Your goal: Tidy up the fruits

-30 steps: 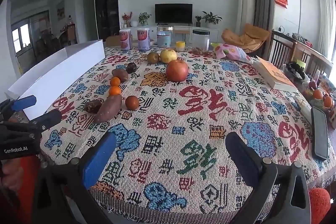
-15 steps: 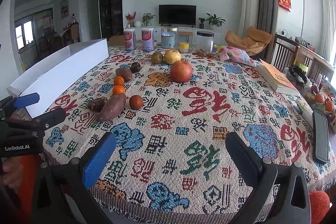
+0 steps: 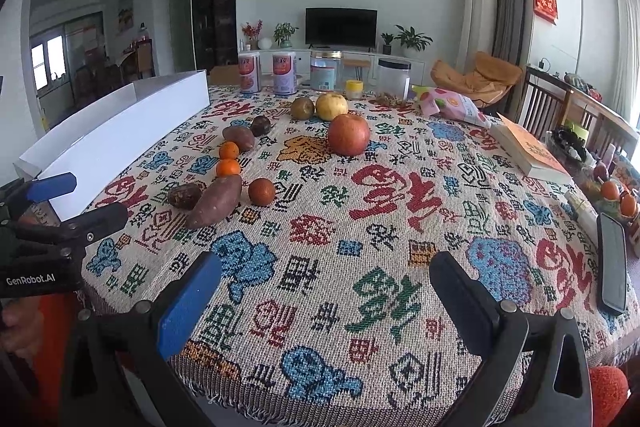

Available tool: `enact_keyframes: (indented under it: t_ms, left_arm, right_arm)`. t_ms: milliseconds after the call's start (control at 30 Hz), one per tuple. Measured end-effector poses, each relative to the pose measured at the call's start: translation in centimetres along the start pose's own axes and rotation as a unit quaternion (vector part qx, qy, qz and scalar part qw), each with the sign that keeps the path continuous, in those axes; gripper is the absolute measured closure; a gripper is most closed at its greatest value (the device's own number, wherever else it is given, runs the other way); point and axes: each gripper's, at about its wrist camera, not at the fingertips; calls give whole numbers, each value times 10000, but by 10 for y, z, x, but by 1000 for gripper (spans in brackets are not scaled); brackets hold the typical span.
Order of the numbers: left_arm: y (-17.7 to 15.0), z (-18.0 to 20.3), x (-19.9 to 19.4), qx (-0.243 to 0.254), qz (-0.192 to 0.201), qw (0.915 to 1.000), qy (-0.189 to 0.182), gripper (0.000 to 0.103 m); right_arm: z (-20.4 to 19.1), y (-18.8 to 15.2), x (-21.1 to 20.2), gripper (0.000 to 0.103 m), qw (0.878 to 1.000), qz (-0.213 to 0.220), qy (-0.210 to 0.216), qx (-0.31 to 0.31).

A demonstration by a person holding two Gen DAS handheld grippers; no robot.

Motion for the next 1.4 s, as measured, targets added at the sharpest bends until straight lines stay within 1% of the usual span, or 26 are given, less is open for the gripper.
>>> enact_keyframes:
  t_ms: [1400]
  left_arm:
    - [0,1,1,-8,-32,10000,-31,1]
  right_arm:
    - [-2,-3,4,0,10000,-36,29,-33]
Point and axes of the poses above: each gripper's, at about its wrist camera, not at the fingertips, and x roughly the way its jaws point, z to its right, y to its top, and after that the axes turned 7 degrees about y, right-handed
